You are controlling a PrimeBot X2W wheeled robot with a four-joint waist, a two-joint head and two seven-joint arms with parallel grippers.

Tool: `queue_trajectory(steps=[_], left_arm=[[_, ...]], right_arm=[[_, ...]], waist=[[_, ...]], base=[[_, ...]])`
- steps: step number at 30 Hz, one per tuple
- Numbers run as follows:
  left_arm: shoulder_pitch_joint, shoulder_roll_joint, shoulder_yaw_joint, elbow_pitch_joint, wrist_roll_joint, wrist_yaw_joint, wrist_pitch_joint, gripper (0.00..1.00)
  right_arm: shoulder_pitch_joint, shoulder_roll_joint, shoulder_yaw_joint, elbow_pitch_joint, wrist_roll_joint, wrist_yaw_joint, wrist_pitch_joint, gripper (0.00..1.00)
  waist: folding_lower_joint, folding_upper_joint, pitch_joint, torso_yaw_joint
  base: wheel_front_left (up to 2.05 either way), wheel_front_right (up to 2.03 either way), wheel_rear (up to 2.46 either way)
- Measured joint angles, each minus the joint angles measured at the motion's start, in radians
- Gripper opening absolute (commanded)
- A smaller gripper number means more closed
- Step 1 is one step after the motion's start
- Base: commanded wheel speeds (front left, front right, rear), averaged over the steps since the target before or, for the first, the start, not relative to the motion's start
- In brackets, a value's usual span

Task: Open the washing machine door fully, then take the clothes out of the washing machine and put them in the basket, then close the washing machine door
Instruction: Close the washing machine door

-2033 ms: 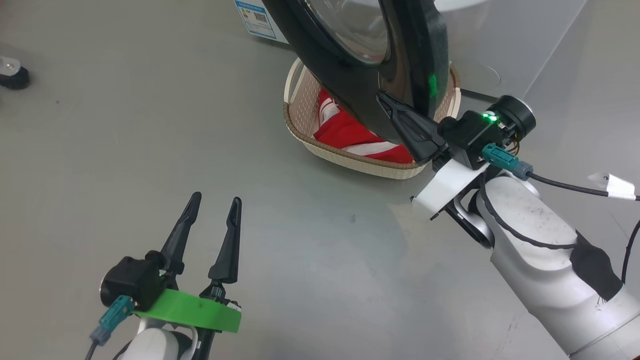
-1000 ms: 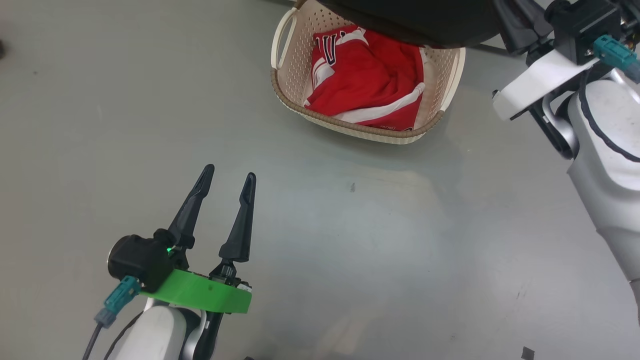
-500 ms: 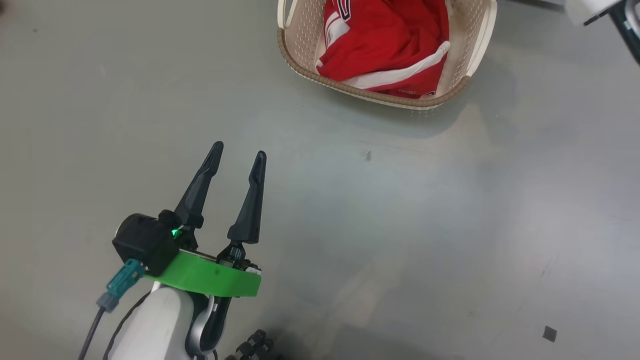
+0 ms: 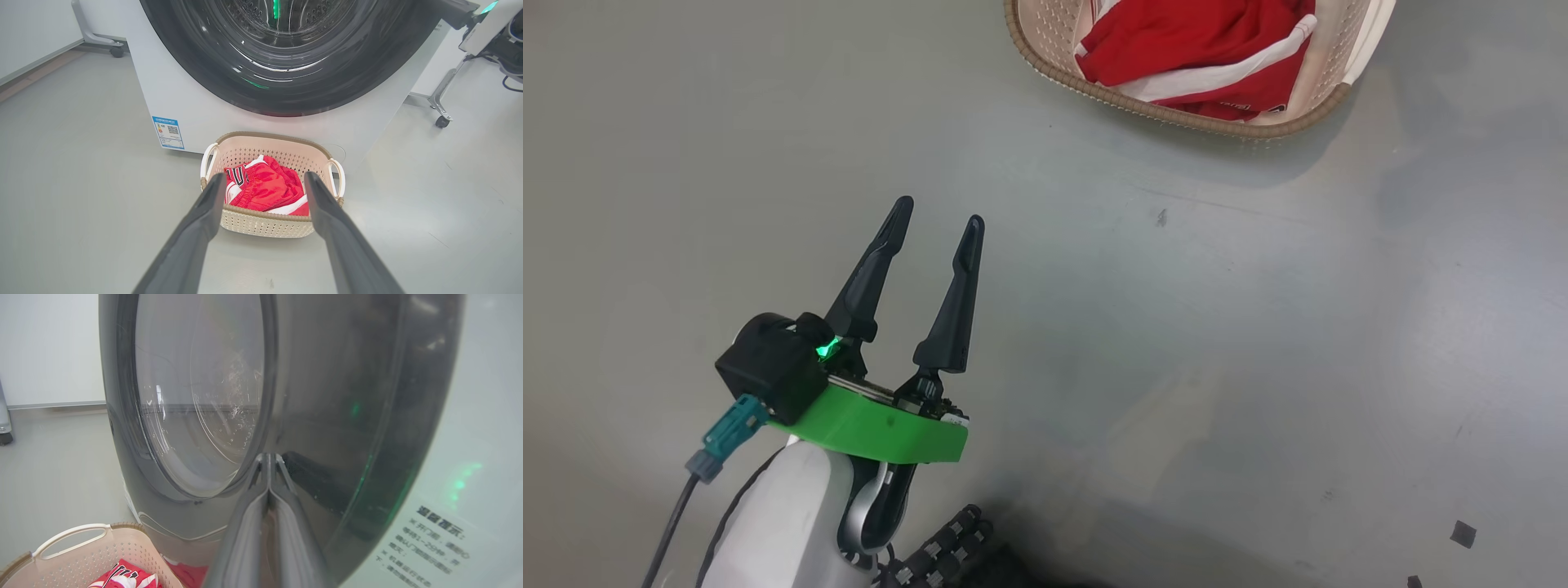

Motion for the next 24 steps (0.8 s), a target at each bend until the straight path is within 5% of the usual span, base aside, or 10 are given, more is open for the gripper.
queue_trajectory(steps=[24], left_arm=[[-0.020,-0.002,-0.012,0.006,-0.052,0.000,0.000,1.00]], right_arm=[[-0.059,0.007,0.008,0.073,0.001,0.001,-0.017,0.00]], waist=[[0.0000,0.0000,0.026,0.031]], base=[[0.00,0.00,0.00]])
